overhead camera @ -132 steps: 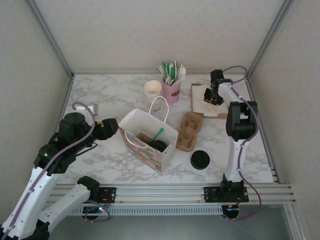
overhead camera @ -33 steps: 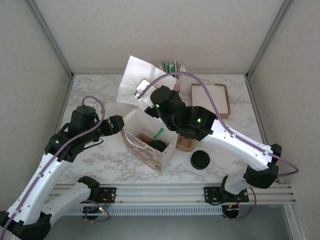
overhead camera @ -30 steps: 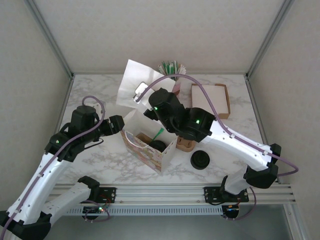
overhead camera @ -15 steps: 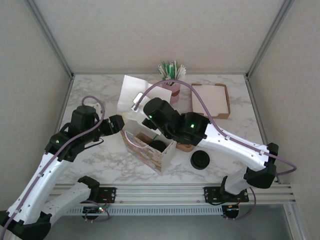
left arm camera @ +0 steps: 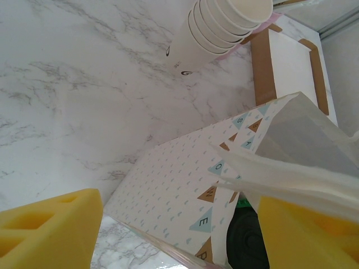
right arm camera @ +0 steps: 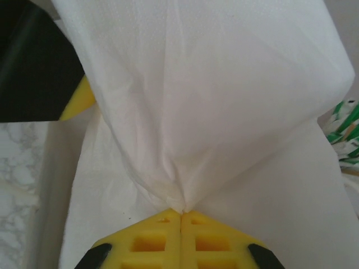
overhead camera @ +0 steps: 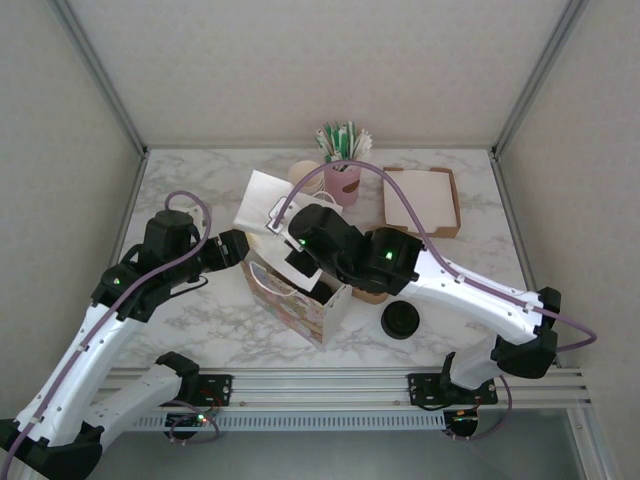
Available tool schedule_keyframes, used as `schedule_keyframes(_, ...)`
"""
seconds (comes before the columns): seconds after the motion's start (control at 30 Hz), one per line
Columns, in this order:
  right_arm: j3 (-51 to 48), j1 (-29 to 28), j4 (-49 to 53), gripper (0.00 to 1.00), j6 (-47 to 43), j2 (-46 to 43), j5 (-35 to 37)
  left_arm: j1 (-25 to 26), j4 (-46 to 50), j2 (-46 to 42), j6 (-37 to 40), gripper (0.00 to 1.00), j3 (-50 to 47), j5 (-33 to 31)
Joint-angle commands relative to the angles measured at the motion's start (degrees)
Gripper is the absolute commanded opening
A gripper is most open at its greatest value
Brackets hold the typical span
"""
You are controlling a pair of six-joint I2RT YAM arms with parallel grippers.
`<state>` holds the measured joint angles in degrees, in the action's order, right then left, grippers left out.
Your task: Pack the takeout coffee
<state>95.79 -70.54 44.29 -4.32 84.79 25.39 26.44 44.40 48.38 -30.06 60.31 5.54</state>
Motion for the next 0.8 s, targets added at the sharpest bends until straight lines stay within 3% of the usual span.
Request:
schedule_keyframes(0.0,-1.3,-0.6,1.4,0.0,4.5,-2.5,-5.3,0.5,-0.6,-0.2,-0.7,0.73,0.2,0.2)
schedule_keyframes(0.77,-3.2,1.3,1.9,0.0,22.3,-1.6,-21.2,0.5,-0.7,-0.4,-0.6,0.73,0.1,0.1)
